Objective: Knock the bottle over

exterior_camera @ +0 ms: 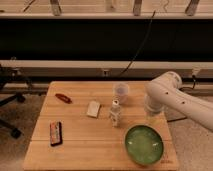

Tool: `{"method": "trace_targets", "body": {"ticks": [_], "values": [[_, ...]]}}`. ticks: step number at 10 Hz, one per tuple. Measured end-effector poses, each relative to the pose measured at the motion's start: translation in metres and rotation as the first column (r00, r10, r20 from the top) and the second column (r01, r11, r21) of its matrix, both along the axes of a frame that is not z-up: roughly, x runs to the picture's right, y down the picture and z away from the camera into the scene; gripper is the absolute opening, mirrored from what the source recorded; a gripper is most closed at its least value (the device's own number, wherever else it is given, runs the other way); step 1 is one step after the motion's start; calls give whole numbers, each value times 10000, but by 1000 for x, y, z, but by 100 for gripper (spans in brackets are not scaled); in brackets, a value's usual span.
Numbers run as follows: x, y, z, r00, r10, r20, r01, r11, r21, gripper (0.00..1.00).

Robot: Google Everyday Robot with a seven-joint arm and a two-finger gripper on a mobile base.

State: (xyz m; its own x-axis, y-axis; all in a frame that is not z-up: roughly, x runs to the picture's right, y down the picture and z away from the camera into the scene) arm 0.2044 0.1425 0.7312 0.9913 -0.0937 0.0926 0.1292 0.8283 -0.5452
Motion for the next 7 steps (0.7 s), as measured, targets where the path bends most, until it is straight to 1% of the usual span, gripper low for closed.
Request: {"method": "trace_targets", "body": {"ticks": [3, 4, 5, 7], "values": [[-15, 0, 5, 9992, -272, 305, 276, 9995, -136, 17], [-23, -1, 7, 9983, -387, 442, 394, 9991, -160, 6], [-27, -1, 9, 9975, -462, 534, 472, 9987, -172, 1], [-36, -3, 11, 9956, -628, 695, 644, 9977, -208, 0]]}}
